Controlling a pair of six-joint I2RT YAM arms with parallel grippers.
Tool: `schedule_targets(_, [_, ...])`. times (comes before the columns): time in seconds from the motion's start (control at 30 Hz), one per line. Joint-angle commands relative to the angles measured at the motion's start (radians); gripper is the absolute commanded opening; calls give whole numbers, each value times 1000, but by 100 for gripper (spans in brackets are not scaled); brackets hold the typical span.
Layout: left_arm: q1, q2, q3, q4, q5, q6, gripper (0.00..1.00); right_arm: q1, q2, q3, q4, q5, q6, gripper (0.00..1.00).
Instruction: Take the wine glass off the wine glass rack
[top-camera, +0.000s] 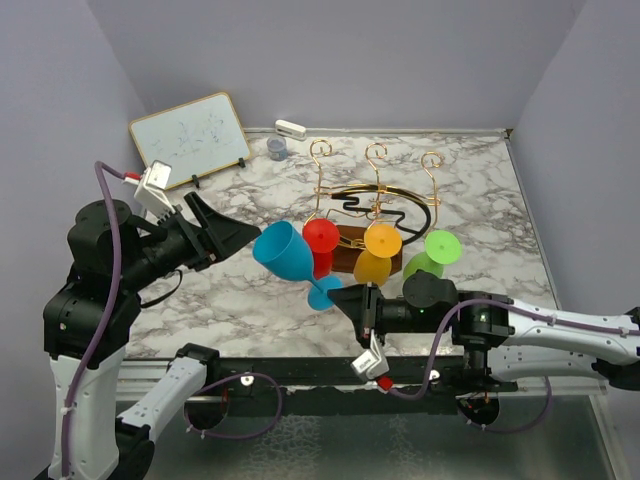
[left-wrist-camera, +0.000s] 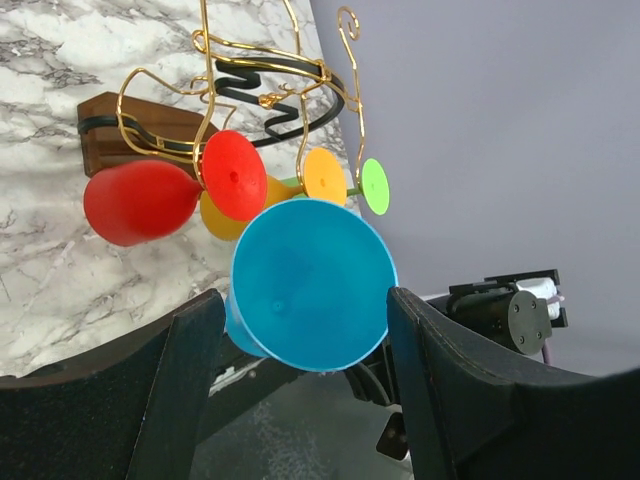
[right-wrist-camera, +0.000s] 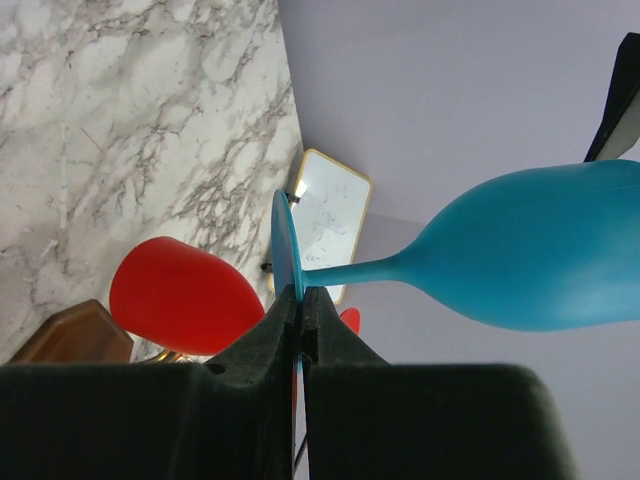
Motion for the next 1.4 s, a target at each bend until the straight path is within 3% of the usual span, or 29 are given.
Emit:
schedule_targets(0.0, [-6,-18,1,-58,-8,43,68,18,-14,-26,96,81,-63,1])
schedule_targets(0.73, [-6,-26,-146,-17,11,79,66,38,37,-35,125,112,-169,1])
schedule_targets(1.0, [-6,-44,-188,-7,20,100,40,42,47,-27,116,122,-187,1])
schedule_targets(1.13, [-7,-48,-220,-2,23,114,15,42,45,-32,119,132,-184,2])
schedule_targets(1.2, [-7,-48,-221,-3,23,120,1,43,40,-36,126,133,-172,11])
schedule_targets(1.37, [-5,-62,-198,-18,-37,130,0,43,4,-58,137,139,-131,41])
